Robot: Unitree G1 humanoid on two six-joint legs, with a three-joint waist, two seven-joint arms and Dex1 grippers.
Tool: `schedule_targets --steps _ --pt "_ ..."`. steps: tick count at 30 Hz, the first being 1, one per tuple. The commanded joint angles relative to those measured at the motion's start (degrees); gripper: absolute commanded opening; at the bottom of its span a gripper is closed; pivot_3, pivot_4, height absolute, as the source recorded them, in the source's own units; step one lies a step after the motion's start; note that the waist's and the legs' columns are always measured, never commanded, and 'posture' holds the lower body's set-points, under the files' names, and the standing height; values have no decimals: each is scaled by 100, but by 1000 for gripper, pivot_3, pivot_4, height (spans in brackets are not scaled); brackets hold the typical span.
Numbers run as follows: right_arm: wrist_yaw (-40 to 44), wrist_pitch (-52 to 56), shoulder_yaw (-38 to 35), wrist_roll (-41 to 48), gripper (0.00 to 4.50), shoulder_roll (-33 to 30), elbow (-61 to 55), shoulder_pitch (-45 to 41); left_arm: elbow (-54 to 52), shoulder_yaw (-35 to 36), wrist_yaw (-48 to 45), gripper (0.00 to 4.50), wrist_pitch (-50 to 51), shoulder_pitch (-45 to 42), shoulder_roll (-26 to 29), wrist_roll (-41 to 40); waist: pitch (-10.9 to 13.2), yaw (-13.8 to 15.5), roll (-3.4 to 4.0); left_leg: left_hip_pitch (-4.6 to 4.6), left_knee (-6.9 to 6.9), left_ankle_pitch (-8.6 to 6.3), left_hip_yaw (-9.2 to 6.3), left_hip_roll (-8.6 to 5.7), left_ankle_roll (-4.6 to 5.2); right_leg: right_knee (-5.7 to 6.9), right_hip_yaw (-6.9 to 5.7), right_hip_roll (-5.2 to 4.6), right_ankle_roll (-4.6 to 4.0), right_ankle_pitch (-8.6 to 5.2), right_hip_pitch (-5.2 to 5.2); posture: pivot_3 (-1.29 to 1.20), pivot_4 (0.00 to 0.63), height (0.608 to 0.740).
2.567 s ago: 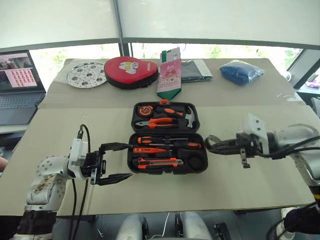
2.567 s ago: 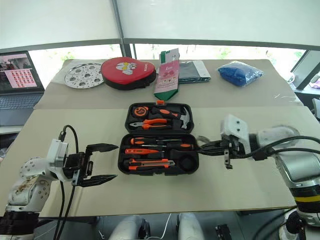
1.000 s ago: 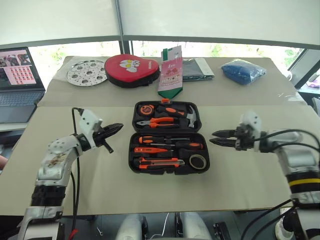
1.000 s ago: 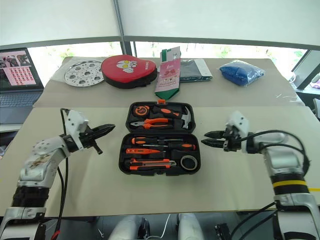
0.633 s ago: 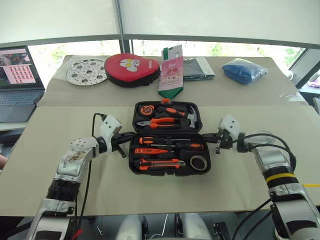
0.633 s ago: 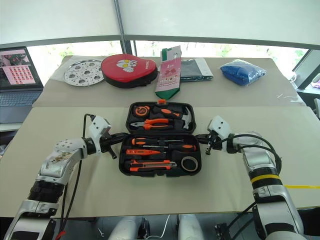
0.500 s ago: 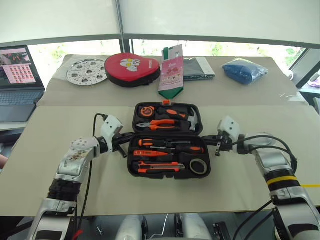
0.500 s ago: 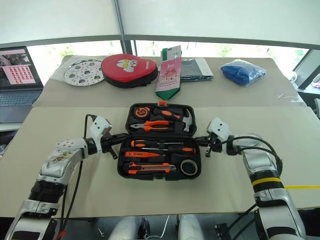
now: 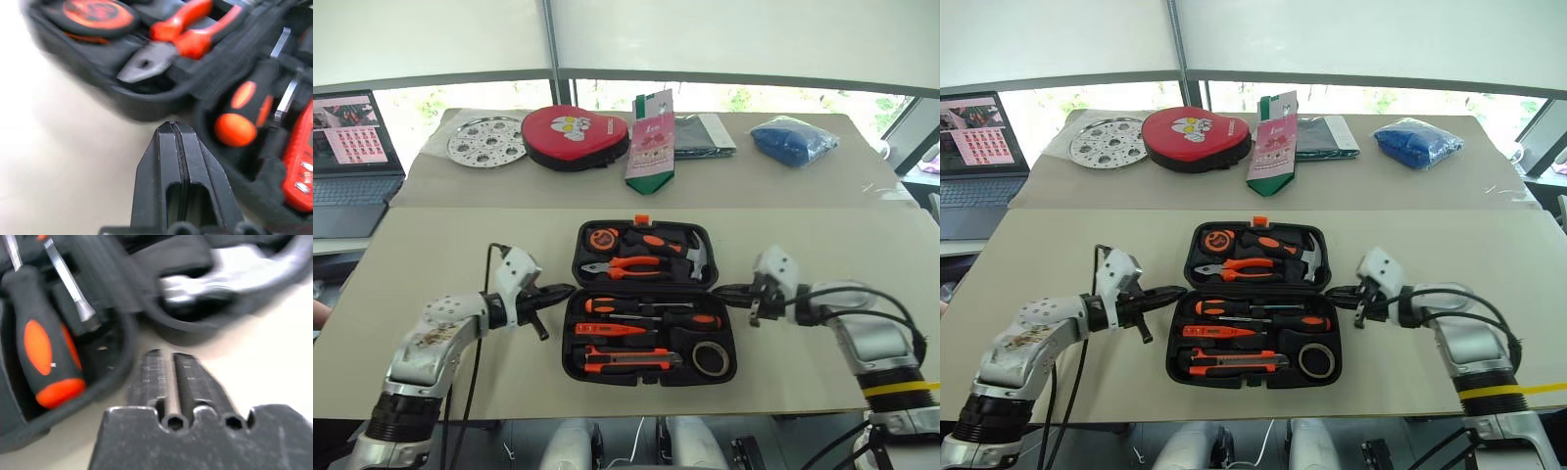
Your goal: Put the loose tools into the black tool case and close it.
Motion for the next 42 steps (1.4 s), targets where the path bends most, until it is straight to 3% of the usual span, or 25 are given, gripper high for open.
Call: schedule_targets --steps 1,4,6,8,9,14,20,27,30,38,40,42 --pt "229 593 -368 459 2175 -448 -455 -107 -251 359 -308 1091 646 -30 488 -449 1 0 2 2 -3 0 0 0 0 1 0 0 0 0 -1 0 150 740" --pt "293 1223 -360 607 3172 -882 -646 -385 -153 617 -460 2241 1669 -392 909 -1011 2 -5 2 0 -3 0 0 3 1 2 0 3 -3 -2 -4 0 150 740" --pt "-127 2451 -28 506 3873 -1043 -720 -893 -10 406 -438 2942 2208 -760 1122 -1042 3 -6 0 -1 0 0 -1 3 0 5 -2 3 -3 -2 -4 0 150 740" --pt "-184 3096 440 381 4488 -1210 -807 -1262 84 227 -129 3693 2574 -1146 1035 -970 4 -13 1 0 1 1 -1 -1 0 8 0 3 -4 -2 -6 0 150 740" --pt "-214 3444 473 535 4500 -1151 -807 -1431 157 221 61 4005 2810 -1386 875 -1015 3 -13 2 1 1 1 -1 -1 0 10 1 3 -4 -2 -5 0 150 740" --pt "-931 5212 426 852 4500 -403 -337 -2390 544 284 1077 4005 4083 -2421 -39 -1057 4 23 -3 -7 7 3 -8 -7 0 8 0 8 -2 1 0 0 150 740" --pt "-1586 5185 669 541 4500 62 227 -2806 876 184 1568 4005 4258 -2665 -426 -882 4 10 -3 -21 0 3 -9 -13 0 8 -4 9 6 3 -6 0 150 740" --pt "-1768 5067 941 445 4500 204 570 -2883 1222 91 2001 4005 4094 -2717 -908 -697 4 -5 -3 -29 -5 4 -8 -20 -1 2 -9 5 9 1 -11 0 150 740" --pt "-1814 5098 958 464 3743 230 565 -2860 1167 95 2031 3254 4227 -2667 -1073 -799 4 7 -3 -19 1 5 -9 -22 -2 7 -7 2 11 3 0 0 150 740" --pt "-2035 5265 943 469 1055 286 580 -2810 1264 146 2209 210 4277 -2640 -1188 -749 0 13 0 2 -1 29 -19 -61 5 13 -5 -40 14 5 10 0 150 740" --pt "-2088 5272 907 471 290 303 592 -2790 1339 245 2295 0 4213 -2643 -1244 -722 -1 8 -1 12 -1 33 -24 -65 8 16 -4 -45 20 9 20 0 150 740" --pt "-2121 5263 873 473 54 320 584 -2773 1378 277 2306 0 4196 -2646 -1253 -738 -3 -5 -3 17 -2 33 -28 -65 8 14 -2 -47 22 18 27 0 150 740"
